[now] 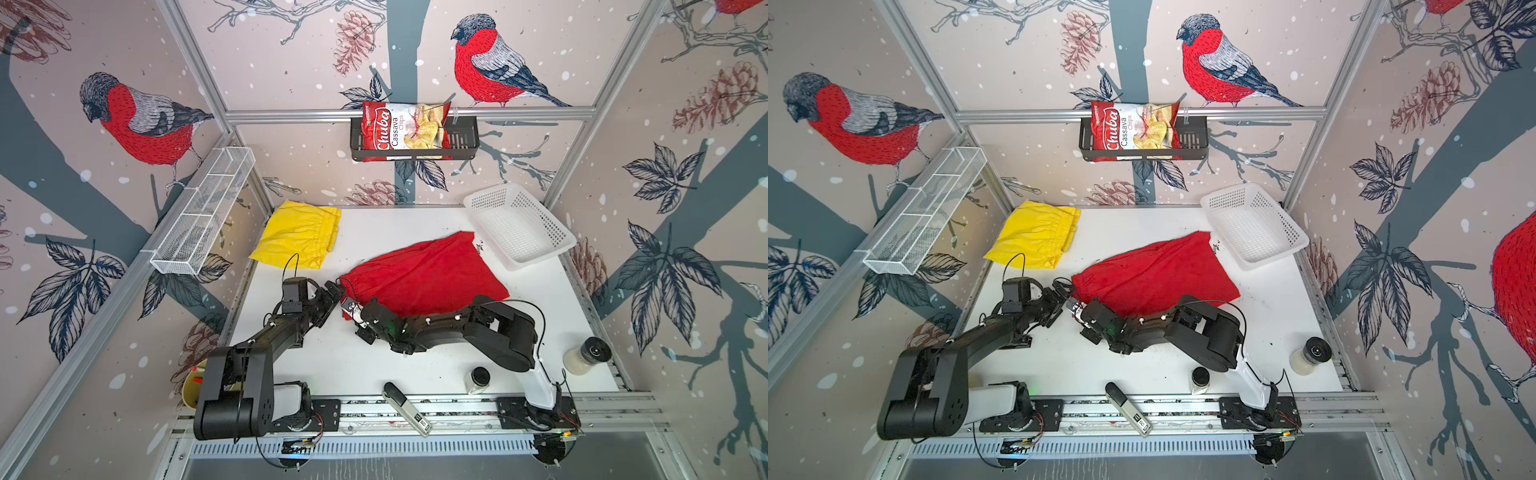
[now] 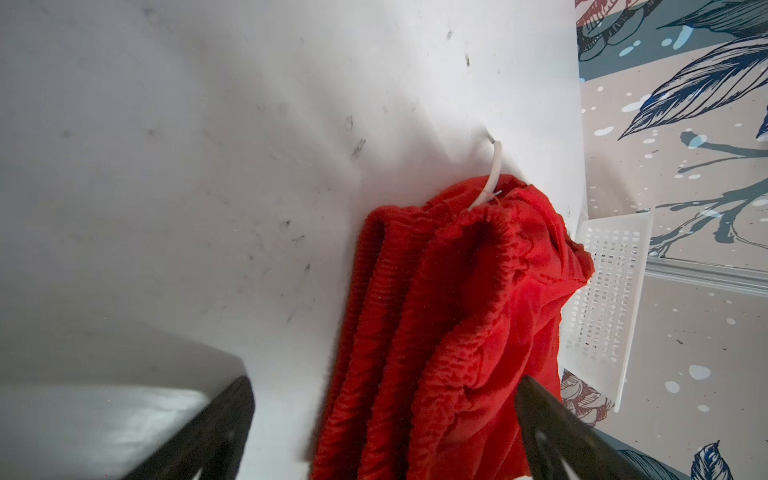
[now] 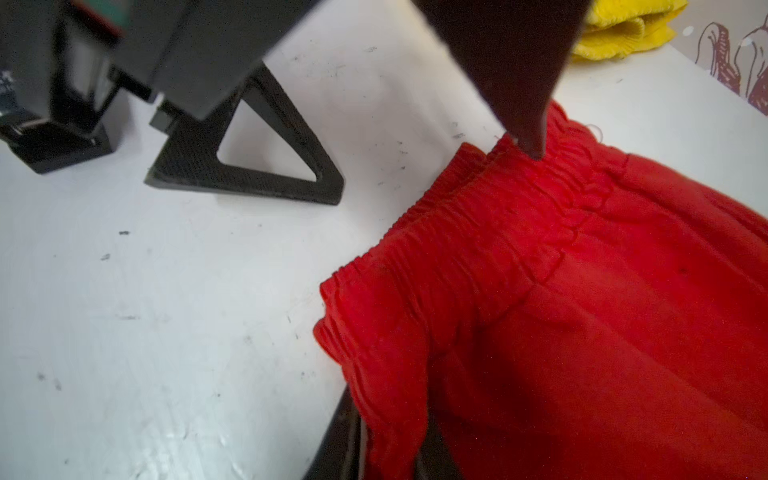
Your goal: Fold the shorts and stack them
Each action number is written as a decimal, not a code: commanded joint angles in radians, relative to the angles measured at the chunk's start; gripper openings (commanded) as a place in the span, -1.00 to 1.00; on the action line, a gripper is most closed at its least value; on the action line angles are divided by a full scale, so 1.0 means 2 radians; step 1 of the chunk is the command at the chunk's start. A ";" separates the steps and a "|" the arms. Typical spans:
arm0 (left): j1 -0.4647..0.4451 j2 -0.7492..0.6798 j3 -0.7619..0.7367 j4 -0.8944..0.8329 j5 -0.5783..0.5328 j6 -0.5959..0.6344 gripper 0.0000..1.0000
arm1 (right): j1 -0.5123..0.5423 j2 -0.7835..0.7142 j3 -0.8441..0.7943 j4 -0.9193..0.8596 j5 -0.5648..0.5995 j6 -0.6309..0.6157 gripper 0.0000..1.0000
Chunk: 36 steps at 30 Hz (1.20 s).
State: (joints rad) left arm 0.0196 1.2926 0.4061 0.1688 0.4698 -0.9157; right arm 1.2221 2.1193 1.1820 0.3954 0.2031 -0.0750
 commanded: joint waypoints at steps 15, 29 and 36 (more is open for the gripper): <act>-0.050 0.035 0.013 -0.010 -0.032 -0.043 0.94 | -0.035 -0.072 -0.049 0.116 -0.082 0.101 -0.69; -0.069 0.069 0.027 0.032 -0.034 -0.086 0.93 | -0.015 -0.044 -0.051 0.120 -0.098 0.120 -0.67; -0.070 0.072 0.023 0.067 -0.028 -0.104 0.80 | 0.001 -0.019 -0.034 0.094 -0.092 0.113 -0.45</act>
State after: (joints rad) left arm -0.1173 1.4311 0.4610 0.3202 0.4175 -1.1011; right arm 1.2156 2.0674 1.1015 0.5873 0.0269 0.1555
